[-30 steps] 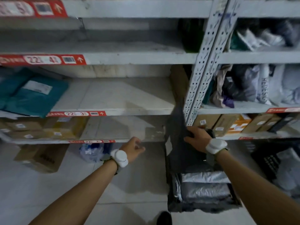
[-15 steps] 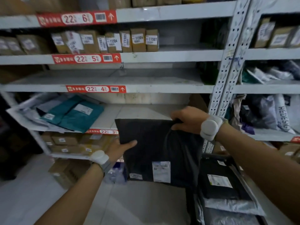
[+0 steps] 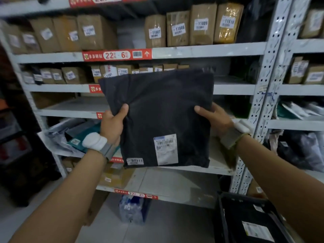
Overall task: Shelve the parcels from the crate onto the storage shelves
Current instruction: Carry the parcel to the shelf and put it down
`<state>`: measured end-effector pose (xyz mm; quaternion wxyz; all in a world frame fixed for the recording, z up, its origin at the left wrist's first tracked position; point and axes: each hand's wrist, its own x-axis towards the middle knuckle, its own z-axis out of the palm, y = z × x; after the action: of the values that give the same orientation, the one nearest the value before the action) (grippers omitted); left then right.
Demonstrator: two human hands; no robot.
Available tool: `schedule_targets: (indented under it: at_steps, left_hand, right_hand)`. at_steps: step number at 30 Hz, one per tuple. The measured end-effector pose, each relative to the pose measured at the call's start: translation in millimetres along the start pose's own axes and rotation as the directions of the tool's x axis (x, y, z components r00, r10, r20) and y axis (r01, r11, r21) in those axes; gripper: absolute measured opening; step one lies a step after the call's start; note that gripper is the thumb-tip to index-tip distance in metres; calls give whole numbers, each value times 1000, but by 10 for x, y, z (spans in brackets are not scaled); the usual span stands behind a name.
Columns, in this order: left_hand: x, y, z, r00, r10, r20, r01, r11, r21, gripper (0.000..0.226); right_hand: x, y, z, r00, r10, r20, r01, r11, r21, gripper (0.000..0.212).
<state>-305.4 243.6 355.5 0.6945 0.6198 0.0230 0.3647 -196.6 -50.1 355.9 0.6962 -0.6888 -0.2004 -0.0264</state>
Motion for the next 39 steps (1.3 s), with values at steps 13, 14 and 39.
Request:
schedule_targets:
  at_steps: [13,14,39]
  left_hand:
    - [199,258,-475,934,-154,322,59,956,287,34]
    - [173,183,-536,930,-175,324,65,944,322,32]
    - [-71,134,-655,886,-144,441,296,907,-299,47]
  right_hand:
    - [247,-361,591,939,-75,-335,134,978,157,23]
    - [258,-381,613,934,-93,-345,151,978,147,21]
    - [183,-530,986,823,-118,-556,207,973,101,35]
